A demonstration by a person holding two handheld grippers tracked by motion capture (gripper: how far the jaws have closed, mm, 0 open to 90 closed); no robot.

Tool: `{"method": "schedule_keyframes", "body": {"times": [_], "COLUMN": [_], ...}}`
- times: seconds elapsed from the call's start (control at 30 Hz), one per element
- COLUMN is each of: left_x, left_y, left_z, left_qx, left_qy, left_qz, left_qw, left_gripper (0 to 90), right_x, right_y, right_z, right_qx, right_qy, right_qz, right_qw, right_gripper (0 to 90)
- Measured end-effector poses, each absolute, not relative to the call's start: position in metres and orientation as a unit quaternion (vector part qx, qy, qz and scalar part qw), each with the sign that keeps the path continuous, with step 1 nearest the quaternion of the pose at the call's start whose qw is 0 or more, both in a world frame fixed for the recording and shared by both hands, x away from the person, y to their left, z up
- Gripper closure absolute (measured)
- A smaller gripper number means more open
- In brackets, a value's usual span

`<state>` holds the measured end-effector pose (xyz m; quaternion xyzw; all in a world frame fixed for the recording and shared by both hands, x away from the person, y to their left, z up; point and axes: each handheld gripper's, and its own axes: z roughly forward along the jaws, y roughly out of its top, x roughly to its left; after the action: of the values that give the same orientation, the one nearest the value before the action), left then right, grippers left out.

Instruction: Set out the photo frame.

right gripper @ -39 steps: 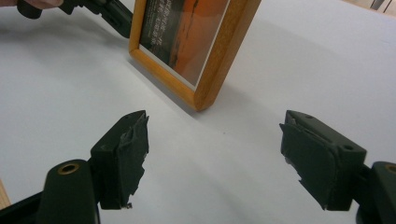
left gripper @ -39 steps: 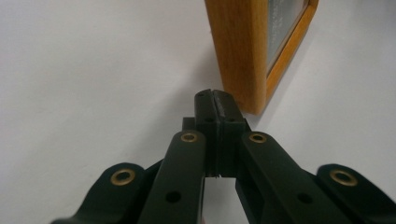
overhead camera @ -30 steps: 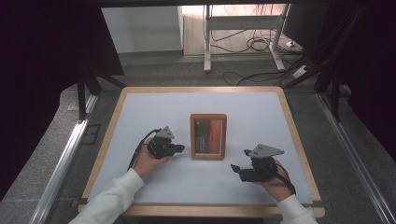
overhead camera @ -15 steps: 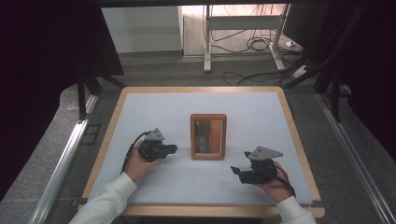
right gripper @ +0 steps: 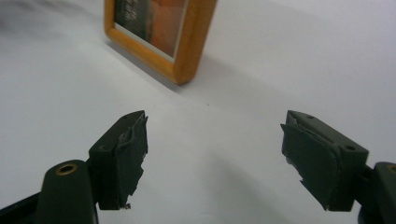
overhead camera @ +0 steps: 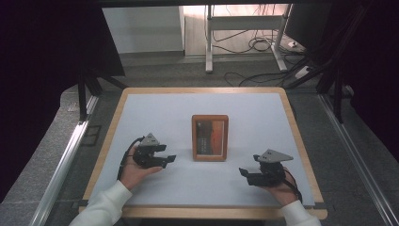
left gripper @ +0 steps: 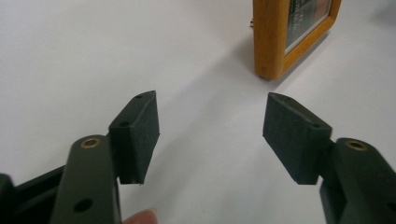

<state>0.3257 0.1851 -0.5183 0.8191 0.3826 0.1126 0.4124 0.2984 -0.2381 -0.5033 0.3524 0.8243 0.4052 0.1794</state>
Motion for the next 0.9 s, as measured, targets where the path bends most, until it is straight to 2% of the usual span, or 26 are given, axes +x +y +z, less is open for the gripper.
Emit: {"method": "schedule_keyframes", "body": {"times": [0.1, 0.33, 0.9], "left_x": [0.320, 0.308, 0.313], "left_y": [0.189, 0.197, 0.198], "left_z": [-0.518, -0.516, -0.516], "left_qx": [0.815, 0.810, 0.806], "left_qy": [0.389, 0.387, 0.390], "left_qz": [0.115, 0.118, 0.109], "left_qw": [0.414, 0.425, 0.431], "left_gripper": [30.2, 29.6, 28.8], "right_x": [0.299, 0.299, 0.298], "right_y": [-0.242, -0.249, -0.252], "right_z": [-0.505, -0.508, -0.509], "right_qx": [0.361, 0.379, 0.383], "right_qy": [0.821, 0.813, 0.806], "right_qz": [0.403, 0.402, 0.411], "right_qw": [0.182, 0.185, 0.184], "right_gripper": [22.2, 22.1, 22.0]}}
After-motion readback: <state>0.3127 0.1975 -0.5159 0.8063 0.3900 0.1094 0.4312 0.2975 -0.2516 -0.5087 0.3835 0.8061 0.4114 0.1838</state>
